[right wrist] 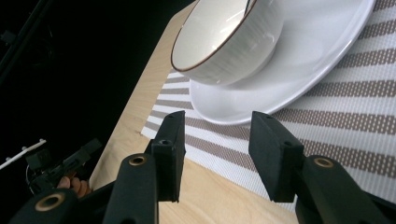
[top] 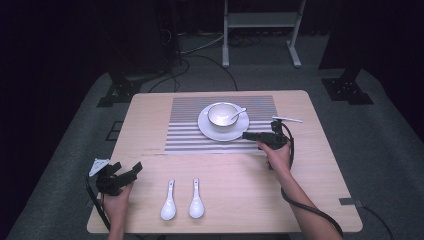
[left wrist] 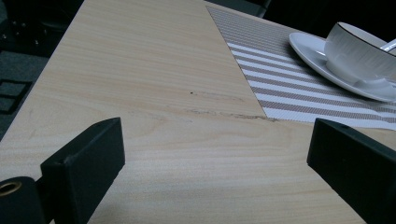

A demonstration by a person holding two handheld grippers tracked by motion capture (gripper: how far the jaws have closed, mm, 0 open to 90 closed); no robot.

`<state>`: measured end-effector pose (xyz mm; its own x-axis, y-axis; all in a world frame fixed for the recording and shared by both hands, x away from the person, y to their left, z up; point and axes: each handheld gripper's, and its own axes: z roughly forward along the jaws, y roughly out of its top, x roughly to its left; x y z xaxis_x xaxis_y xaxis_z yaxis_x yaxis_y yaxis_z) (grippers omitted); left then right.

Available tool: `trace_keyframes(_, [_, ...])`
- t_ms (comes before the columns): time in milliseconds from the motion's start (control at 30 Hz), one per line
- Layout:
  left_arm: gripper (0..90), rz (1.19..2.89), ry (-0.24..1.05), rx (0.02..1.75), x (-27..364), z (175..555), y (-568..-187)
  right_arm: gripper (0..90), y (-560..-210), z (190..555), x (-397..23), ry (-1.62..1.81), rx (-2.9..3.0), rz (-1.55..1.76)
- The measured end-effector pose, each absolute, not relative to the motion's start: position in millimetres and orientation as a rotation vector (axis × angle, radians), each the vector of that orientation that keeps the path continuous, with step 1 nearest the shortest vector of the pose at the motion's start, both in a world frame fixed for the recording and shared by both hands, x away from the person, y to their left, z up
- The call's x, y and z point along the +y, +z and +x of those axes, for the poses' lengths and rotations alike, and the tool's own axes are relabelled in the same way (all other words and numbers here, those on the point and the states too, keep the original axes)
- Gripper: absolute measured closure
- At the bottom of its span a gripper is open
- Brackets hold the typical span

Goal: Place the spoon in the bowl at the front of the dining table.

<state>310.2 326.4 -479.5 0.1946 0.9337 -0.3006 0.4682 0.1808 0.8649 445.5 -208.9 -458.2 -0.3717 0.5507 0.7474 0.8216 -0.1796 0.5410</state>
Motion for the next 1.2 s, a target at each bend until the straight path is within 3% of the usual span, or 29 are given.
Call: trace_keyframes(1200, [2.7, 1.447, 0.573, 1.43, 325.8, 310.5, -479.4, 44.8, -472.9, 391.3, -205.8, -1.514, -1.929, -1.48])
